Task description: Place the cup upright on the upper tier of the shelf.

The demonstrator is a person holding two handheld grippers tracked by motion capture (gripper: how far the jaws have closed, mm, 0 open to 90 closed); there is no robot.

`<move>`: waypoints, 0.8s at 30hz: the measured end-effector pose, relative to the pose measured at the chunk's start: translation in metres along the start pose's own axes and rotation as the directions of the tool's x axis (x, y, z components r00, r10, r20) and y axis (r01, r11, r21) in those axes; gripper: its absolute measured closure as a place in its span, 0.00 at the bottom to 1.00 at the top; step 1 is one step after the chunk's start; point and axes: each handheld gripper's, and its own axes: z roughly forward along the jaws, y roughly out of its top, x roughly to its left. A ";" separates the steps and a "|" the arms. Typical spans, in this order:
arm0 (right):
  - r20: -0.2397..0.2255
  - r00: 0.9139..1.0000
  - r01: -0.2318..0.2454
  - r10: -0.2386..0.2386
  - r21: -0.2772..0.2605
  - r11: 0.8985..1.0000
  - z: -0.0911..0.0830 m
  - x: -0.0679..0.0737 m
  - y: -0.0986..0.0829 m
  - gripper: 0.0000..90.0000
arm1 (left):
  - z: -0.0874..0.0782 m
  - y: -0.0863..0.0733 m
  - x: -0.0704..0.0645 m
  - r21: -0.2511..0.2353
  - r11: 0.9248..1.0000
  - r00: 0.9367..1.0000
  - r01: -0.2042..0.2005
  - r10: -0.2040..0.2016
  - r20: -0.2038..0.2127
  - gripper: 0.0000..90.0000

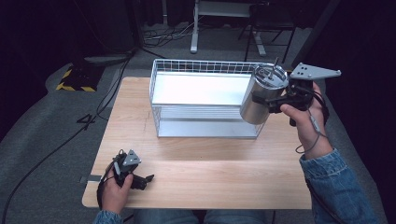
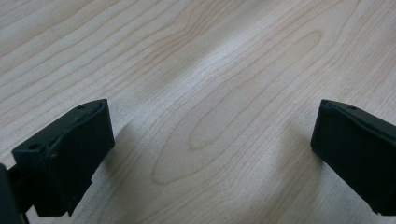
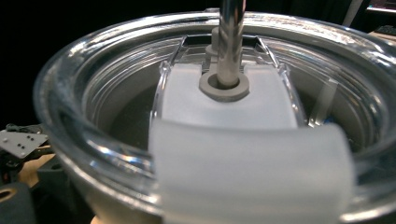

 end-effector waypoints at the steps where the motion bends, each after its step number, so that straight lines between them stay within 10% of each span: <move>1: 0.004 1.000 0.003 -0.003 0.001 1.000 0.001 -0.001 0.002 0.04 | 0.000 0.000 0.000 0.000 1.000 1.000 0.000 0.000 0.000 0.00; 24: 0.003 0.999 0.041 -0.041 -0.041 0.998 0.066 -0.012 0.052 0.04 | -0.001 0.000 0.000 0.002 1.000 1.000 0.002 -0.002 -0.003 0.00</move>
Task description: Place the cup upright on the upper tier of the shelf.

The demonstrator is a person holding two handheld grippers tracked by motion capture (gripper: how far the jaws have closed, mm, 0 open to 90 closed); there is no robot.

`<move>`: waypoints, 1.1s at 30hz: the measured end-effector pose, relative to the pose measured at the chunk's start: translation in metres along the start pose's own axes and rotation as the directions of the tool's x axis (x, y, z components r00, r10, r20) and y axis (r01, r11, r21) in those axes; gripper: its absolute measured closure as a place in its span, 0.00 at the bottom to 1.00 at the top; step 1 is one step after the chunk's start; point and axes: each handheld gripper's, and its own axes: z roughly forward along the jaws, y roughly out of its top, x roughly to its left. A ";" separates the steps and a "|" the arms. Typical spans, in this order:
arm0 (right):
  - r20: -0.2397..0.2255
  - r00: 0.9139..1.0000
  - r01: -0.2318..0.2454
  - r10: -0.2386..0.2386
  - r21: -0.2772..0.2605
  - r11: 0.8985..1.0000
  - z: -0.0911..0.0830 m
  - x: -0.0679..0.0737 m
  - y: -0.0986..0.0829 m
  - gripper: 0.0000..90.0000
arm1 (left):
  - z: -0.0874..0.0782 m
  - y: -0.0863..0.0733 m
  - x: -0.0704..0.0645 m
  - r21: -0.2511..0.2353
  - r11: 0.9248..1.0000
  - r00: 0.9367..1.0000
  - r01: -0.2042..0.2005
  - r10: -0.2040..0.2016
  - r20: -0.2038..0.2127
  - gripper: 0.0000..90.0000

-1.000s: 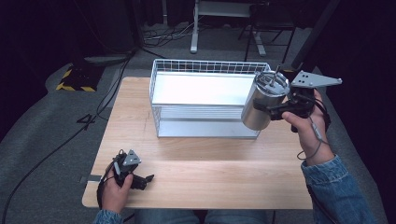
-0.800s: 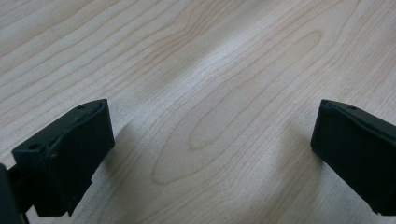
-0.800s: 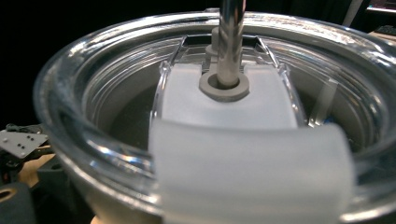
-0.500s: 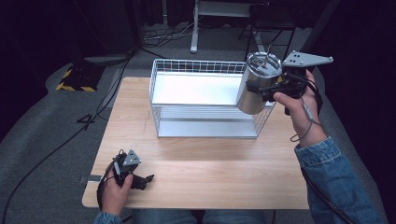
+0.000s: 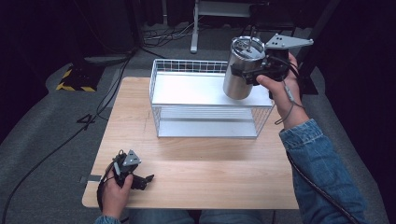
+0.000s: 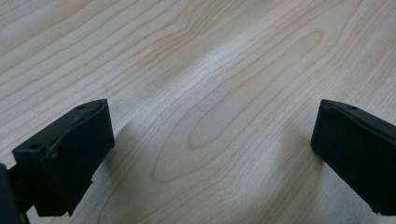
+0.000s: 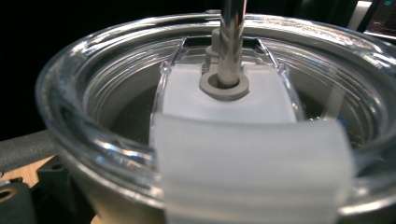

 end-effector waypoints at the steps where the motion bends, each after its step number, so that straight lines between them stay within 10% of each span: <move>1: -0.003 1.000 0.000 0.000 -0.003 1.000 0.004 0.000 0.001 0.04 | 0.000 0.000 0.000 0.000 1.000 1.000 0.000 0.000 0.000 0.00; 33: 0.003 0.999 -0.044 0.044 0.008 0.999 0.084 -0.008 -0.010 0.04 | 0.000 0.000 0.000 -0.003 1.000 1.000 0.002 -0.002 -0.001 0.00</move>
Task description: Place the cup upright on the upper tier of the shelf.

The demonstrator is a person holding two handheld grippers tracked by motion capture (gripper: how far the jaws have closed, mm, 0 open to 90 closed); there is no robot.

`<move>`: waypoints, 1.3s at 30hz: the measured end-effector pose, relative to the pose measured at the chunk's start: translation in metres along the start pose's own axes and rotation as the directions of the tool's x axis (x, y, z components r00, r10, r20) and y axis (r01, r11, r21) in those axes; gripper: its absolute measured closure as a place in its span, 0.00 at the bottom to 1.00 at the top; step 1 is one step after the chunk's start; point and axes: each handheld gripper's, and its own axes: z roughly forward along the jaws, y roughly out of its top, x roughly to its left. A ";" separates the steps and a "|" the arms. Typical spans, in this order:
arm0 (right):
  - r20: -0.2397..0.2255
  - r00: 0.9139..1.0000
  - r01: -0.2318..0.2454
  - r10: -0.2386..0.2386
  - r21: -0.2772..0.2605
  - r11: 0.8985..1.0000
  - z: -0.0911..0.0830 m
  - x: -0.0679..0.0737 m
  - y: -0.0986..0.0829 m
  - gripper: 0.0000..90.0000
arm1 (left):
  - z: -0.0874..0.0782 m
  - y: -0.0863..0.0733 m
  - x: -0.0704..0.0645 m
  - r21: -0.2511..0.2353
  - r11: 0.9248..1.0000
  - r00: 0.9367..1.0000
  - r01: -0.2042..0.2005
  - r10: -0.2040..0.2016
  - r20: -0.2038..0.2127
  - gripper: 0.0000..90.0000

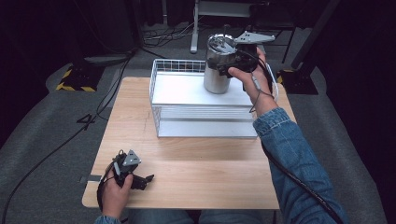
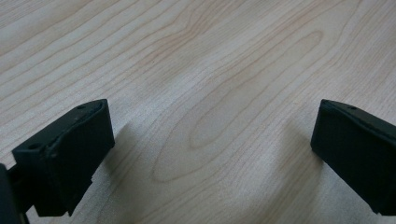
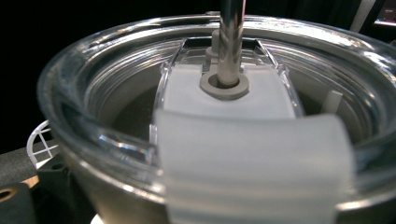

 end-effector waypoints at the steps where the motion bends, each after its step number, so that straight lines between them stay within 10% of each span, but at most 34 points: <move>1: 0.001 1.000 -0.001 0.001 0.003 1.000 0.000 0.000 -0.001 0.04 | 0.000 0.000 0.000 0.000 1.000 1.000 0.000 0.000 0.000 0.00; 39: 0.009 0.999 -0.050 0.050 0.005 0.999 0.004 -0.014 -0.009 0.01 | 0.000 0.000 0.000 0.000 1.000 1.000 -0.001 0.001 0.000 0.00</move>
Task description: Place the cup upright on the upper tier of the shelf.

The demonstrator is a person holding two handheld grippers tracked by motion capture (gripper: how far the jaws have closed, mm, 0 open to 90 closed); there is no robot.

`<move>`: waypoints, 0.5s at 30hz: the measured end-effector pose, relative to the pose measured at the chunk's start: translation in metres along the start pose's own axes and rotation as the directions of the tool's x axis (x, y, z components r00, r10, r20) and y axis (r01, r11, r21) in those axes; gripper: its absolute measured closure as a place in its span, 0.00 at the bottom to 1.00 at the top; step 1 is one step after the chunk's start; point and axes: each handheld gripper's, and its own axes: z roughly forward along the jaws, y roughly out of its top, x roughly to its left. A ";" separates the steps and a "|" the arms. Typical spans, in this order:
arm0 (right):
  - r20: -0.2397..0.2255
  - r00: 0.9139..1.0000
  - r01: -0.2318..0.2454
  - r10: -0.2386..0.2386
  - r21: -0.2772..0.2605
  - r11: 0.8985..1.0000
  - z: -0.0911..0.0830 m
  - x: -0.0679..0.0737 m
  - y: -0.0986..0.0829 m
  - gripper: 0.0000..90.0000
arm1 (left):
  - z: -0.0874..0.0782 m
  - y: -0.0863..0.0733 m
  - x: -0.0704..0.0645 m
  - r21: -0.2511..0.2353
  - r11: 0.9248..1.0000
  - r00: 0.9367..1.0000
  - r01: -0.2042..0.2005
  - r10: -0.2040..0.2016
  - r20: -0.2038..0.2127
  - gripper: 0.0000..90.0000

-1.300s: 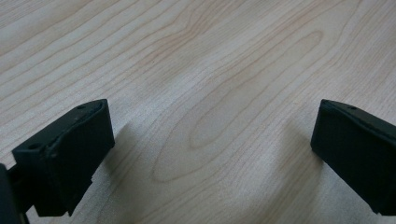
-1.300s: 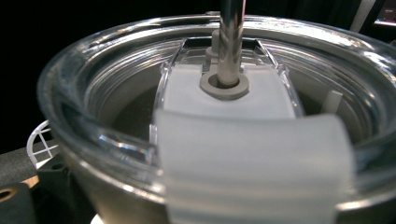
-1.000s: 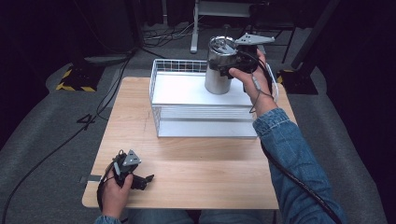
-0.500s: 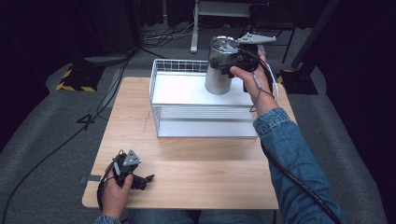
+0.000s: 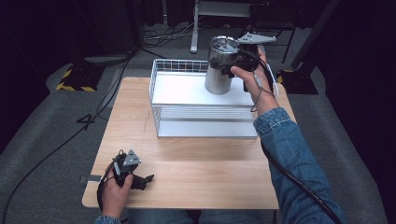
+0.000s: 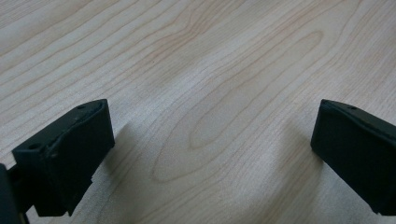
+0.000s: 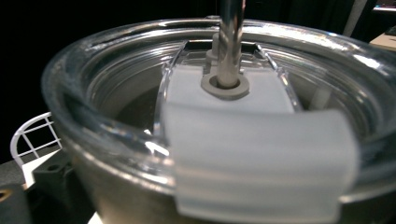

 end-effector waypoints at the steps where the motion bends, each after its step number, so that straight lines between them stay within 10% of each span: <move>1: 0.005 1.000 0.002 -0.002 0.002 1.000 0.000 0.000 0.000 0.00 | 0.000 0.000 0.000 0.000 1.000 1.000 0.001 -0.001 0.000 0.00; 15: -0.026 0.999 0.029 -0.029 0.023 0.999 -0.016 -0.005 0.007 0.00 | 0.000 0.000 0.000 0.000 1.000 1.000 0.000 0.000 0.000 0.00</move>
